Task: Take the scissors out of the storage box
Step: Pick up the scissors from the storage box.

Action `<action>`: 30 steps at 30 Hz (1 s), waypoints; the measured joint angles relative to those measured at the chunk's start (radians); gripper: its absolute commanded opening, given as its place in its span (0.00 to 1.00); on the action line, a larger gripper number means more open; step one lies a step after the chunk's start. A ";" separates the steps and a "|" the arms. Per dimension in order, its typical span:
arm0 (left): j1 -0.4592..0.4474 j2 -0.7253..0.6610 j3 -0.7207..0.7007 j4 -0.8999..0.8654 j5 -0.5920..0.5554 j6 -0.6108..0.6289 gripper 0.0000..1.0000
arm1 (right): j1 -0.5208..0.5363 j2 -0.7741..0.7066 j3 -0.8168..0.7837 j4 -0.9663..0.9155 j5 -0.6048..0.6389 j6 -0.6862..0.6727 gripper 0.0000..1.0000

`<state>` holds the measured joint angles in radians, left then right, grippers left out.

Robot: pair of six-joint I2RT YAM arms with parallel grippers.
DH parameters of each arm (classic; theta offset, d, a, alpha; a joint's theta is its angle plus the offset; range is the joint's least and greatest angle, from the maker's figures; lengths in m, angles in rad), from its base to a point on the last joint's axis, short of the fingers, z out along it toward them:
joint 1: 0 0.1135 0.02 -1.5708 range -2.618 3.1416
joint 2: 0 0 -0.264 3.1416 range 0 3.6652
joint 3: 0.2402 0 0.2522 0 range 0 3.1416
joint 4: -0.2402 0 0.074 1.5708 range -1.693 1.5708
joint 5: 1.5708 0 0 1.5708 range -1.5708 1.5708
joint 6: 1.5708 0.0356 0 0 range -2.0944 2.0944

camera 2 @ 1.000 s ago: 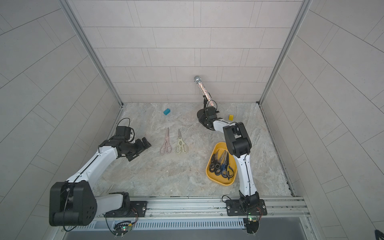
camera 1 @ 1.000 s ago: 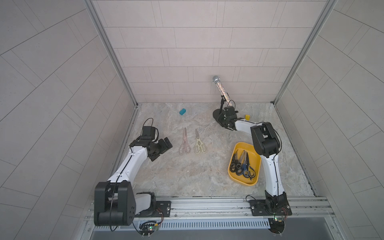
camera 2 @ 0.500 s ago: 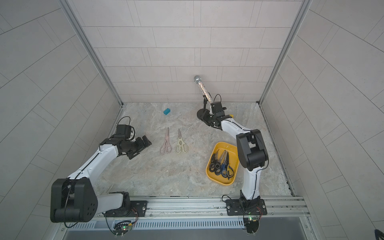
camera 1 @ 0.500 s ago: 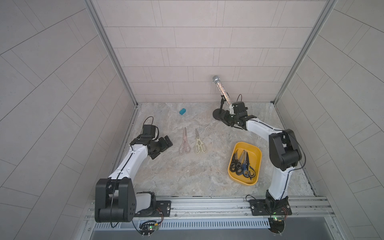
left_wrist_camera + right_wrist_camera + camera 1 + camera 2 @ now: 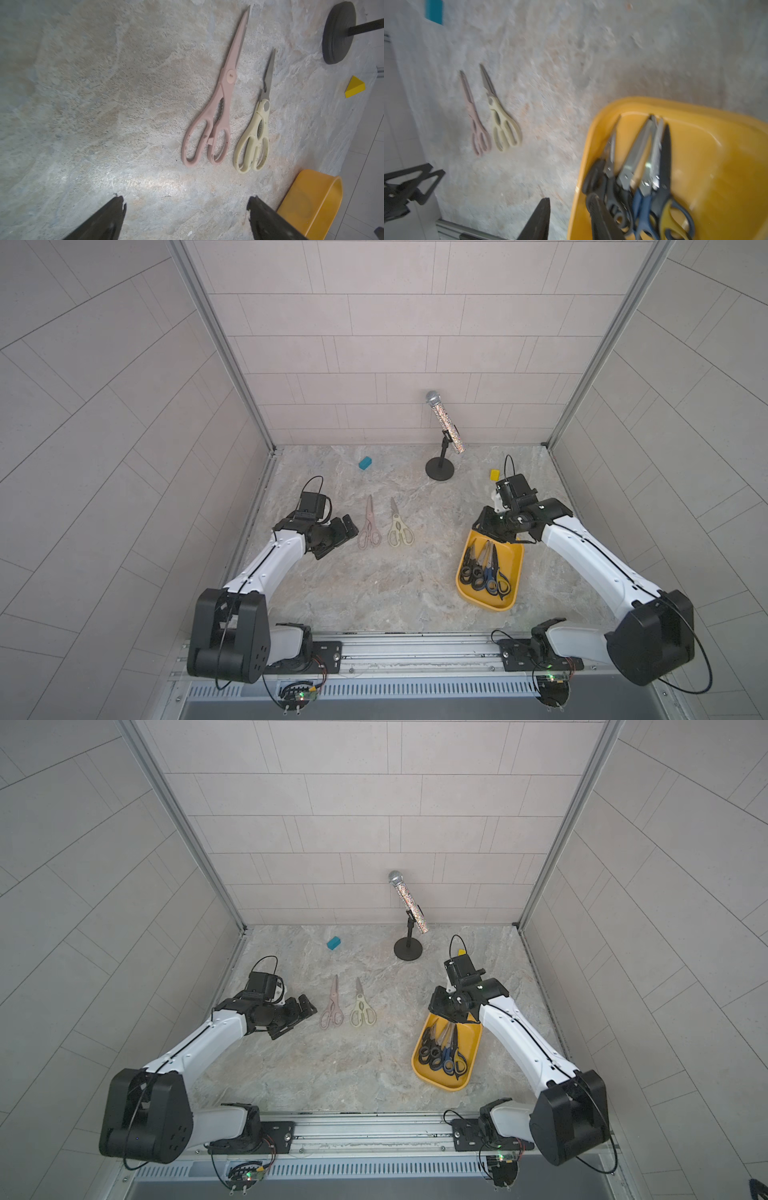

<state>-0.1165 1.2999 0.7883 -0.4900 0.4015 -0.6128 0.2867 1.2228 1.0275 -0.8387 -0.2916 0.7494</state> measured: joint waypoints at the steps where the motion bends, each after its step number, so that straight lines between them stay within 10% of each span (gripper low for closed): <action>1: -0.005 0.000 -0.002 0.003 0.000 0.000 1.00 | 0.002 -0.035 -0.021 -0.041 0.014 -0.002 0.33; 30: -0.054 0.007 -0.030 0.003 -0.002 -0.009 1.00 | 0.102 0.148 -0.121 -0.078 0.069 -0.054 0.27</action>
<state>-0.1707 1.3067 0.7582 -0.4870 0.3992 -0.6216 0.3889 1.3712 0.9070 -0.9169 -0.2230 0.6956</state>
